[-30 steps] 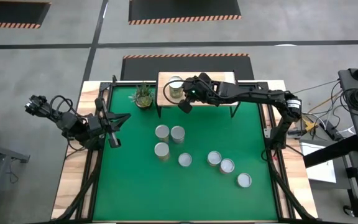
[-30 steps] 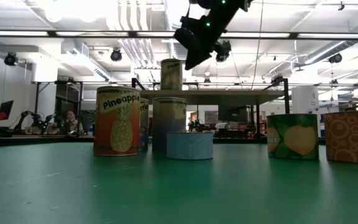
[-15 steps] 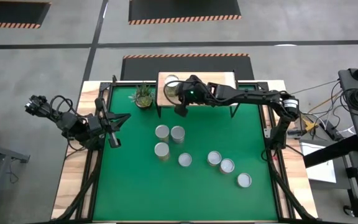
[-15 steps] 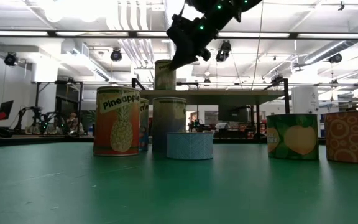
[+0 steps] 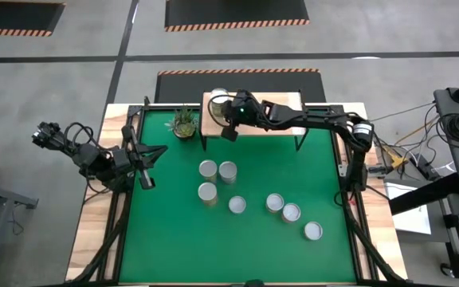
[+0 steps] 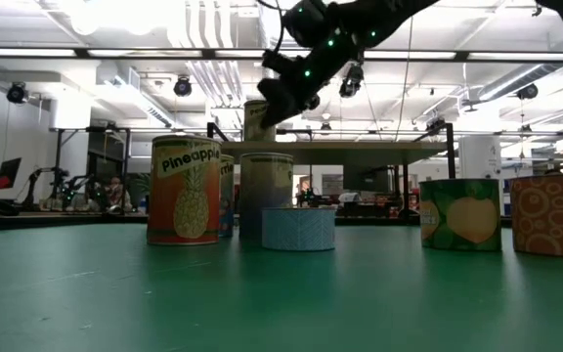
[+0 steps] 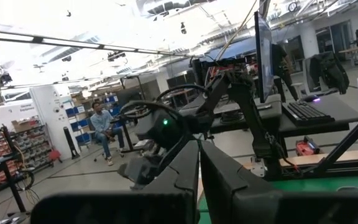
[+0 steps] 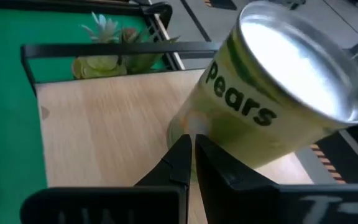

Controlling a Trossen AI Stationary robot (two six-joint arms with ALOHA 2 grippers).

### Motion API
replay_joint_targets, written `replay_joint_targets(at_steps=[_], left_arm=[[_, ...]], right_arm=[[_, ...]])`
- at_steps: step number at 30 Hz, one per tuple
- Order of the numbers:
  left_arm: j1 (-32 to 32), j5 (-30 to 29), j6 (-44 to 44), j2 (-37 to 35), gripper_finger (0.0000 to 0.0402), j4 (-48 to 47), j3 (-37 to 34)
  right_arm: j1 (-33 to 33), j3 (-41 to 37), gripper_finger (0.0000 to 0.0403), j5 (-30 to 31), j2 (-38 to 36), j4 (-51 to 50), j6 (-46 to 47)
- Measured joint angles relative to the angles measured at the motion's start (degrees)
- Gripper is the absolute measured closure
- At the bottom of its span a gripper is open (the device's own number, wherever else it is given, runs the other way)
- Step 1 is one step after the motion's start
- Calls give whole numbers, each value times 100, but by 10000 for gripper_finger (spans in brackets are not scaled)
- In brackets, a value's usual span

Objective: Pick and place cans onto a shelf
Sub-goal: Put the canned pears on the shelf, then put the canned pineapple on the shelf

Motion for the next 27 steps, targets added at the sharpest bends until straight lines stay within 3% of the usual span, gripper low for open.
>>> replay_joint_targets(at_steps=[27], left_arm=[[0, 0, 83, 0, 402, 19, 0]], right_arm=[[-318, 90, 390, 42, 350, 716, -169]])
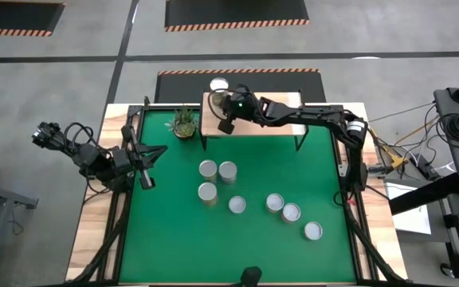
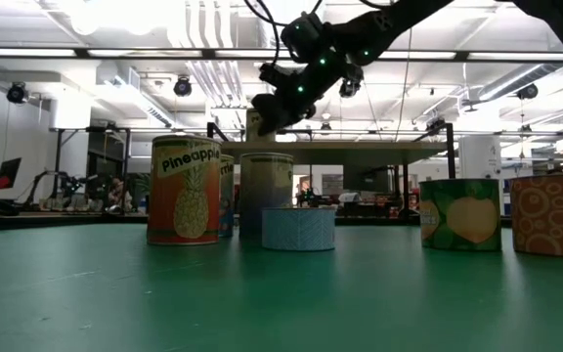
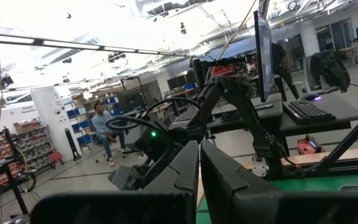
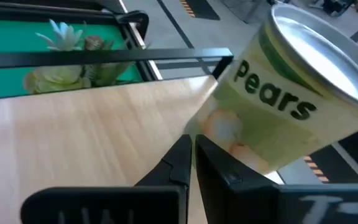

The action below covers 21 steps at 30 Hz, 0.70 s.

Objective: Pick and place cans onto a shelf
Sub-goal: Put the canned pineapple on the shelf

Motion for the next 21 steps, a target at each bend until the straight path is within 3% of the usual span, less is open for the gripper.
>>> replay_joint_targets(at_steps=[6, 12, 21], left_arm=[[1, 0, 0, 0, 402, -2, 0], [0, -1, 0, 6, 402, -50, 0], [1, -87, -140, 156, 402, -46, 0]], right_arm=[[42, 24, 390, 4, -37, -74, 78], [507, -86, 390, 1, -579, -641, 175], [1706, -1392, 390, 602, -1863, -570, 452]])
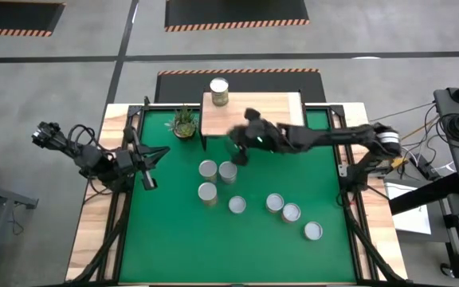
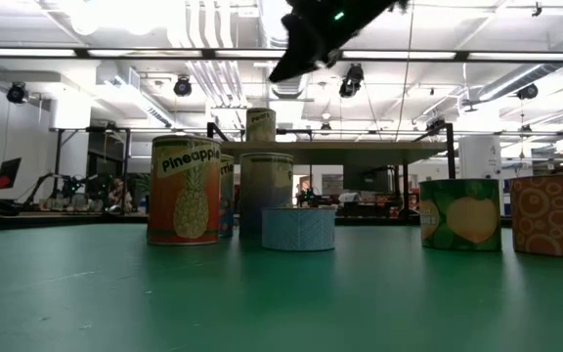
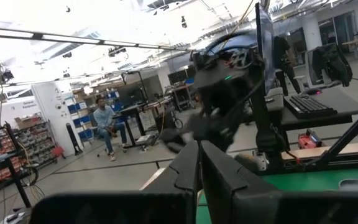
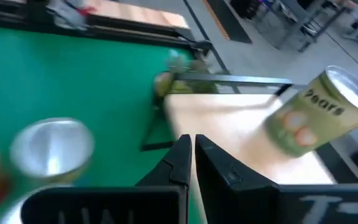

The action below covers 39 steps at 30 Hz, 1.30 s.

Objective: Pick and place cans onto a shelf
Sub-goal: Put the canned pineapple on the shelf

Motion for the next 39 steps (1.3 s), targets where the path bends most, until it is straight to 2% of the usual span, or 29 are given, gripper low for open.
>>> replay_joint_targets(at_steps=[4, 8, 14, 20, 26, 29, 33, 39], left_arm=[[-1, 0, -113, 108, 402, 7, 0], [1, -2, -344, 238, 402, 98, 0], [-1, -2, -1036, 475, 402, 142, 0], [1, -4, -2079, 853, 402, 95, 0], [-1, -50, -2771, 1336, 402, 271, 3], [0, -282, -3389, 1536, 402, 207, 286], [-1, -304, -3988, 1772, 402, -680, 996], [98, -308, -5299, 2356, 402, -3265, 2574]], right_arm=[[488, -1095, 390, 4, -640, 693, 72], [879, -2183, 390, -4, -1342, 1831, 65], [1106, -3445, 390, -5, -2325, 3188, -305], [1097, -4101, 390, -109, -3156, 3658, -663], [1099, -4318, 390, -496, -3710, 3890, -1042], [1099, -4348, 390, -504, -3870, 3842, -1141], [1099, -4390, 390, -507, -4022, 3697, -1280], [1099, -4391, 390, -516, -4163, 3620, -1373]])
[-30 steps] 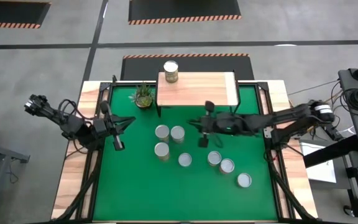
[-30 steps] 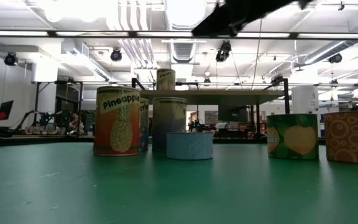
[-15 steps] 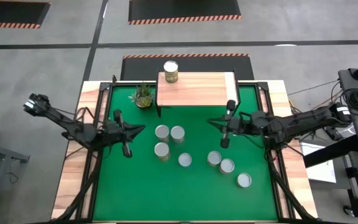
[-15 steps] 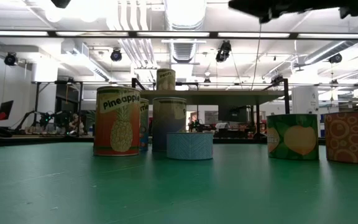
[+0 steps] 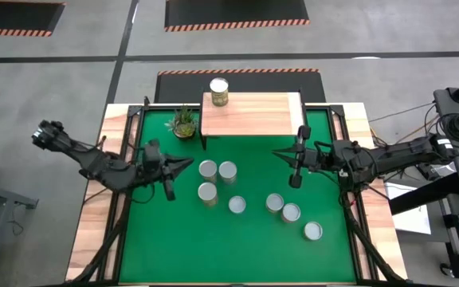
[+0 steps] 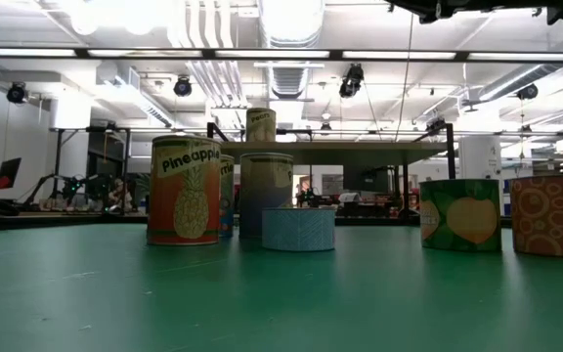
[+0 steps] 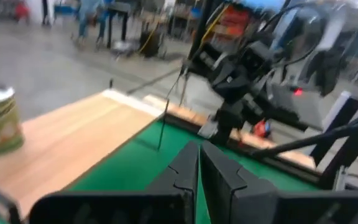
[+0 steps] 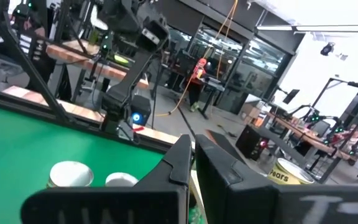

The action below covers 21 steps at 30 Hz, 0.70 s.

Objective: Pick and place cans onto a shelf
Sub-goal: Put the canned pineapple on the shelf

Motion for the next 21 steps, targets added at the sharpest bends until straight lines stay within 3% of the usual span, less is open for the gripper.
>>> replay_joint_targets(at_steps=[6, 11, 14, 21], left_arm=[[223, 136, -1744, 1005, 402, -2463, 1352], [166, 1302, -4368, 1892, 402, -4323, 1906], [-31, 1719, -5193, 2378, 402, -4603, 1985], [-88, 2286, -6067, 3162, 402, -4592, 2122]], right_arm=[[0, 0, 390, 2, -128, -48, -120], [0, 0, 390, 13, -220, -81, -299], [0, 0, 390, 15, -234, -61, -412], [0, 0, 390, 15, -232, -2, -622]])
